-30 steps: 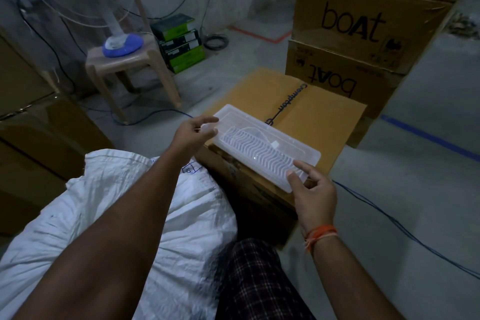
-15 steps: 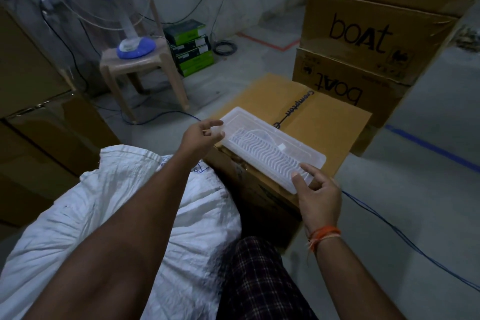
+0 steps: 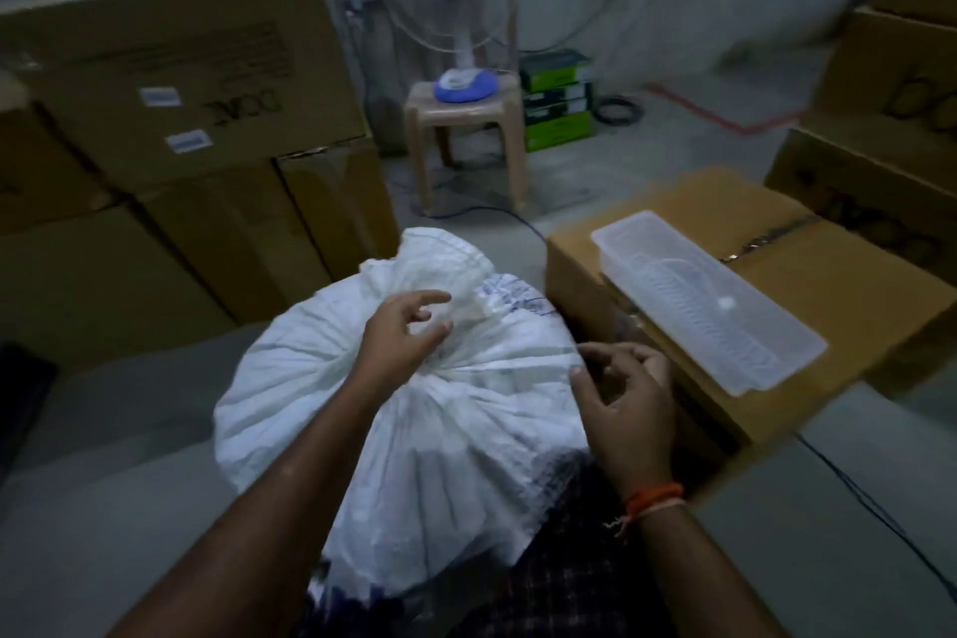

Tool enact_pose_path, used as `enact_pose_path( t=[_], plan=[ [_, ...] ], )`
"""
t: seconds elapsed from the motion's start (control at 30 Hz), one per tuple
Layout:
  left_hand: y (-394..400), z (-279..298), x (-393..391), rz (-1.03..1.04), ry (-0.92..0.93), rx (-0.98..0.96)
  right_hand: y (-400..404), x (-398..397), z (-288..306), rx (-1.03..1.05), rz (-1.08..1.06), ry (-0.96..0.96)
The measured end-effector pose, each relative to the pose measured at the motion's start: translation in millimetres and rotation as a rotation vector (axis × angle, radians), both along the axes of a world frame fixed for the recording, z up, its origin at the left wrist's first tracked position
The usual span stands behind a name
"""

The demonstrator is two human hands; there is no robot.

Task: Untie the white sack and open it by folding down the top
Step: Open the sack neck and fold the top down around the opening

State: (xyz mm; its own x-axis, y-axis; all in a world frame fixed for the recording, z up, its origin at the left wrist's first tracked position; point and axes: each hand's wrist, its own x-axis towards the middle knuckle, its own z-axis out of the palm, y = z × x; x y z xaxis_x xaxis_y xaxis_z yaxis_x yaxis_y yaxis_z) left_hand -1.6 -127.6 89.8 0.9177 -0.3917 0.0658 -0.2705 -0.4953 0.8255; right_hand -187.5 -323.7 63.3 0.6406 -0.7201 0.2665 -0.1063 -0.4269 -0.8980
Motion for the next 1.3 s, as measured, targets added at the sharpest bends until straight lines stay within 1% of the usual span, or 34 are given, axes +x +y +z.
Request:
enact_pose_path(
  t=[0.17,0.3,0.47,0.63,0.73,0.83,0.97,1.07,1.17,1.3],
  plan=[
    [73.5,6.2,-4.0,0.128,-0.003,0.025,53.8,35.0,-7.6,0.058,0.266,0.046],
    [105.3,-0.2,-4.8,0.182,0.009,-0.011,78.3,55.1,-12.7,0.114,0.371,0.093],
    [111.4,-20.0,6.8,0.195,0.044,-0.020,89.6,83.0,-17.4,0.178,0.369,0.107],
    [93.5,-34.6,39.9,0.129,0.048,0.001,84.9,126.4,-22.9,0.194,0.349,0.107],
    [82.1,-46.4,65.3,0.076,0.028,0.093,84.7,161.7,-33.6,0.230,0.369,0.145],
    [74.5,-58.5,85.2,0.039,0.068,0.156,88.5,191.4,-52.3,0.296,0.406,0.185],
    [75.3,-71.8,102.0,-0.029,0.119,0.202,98.3,220.0,-71.6,0.205,0.409,0.281],
    [80.6,-76.8,105.6,-0.018,0.139,0.194,102.5,231.4,-79.1,0.180,0.385,0.293],
    [85.3,-75.7,100.2,0.011,0.124,0.188,101.3,233.9,-77.9,0.219,0.431,0.294],
    [104.3,-66.4,71.9,0.091,0.117,0.062,93.9,217.1,-64.8,0.278,0.518,0.305]
  ],
)
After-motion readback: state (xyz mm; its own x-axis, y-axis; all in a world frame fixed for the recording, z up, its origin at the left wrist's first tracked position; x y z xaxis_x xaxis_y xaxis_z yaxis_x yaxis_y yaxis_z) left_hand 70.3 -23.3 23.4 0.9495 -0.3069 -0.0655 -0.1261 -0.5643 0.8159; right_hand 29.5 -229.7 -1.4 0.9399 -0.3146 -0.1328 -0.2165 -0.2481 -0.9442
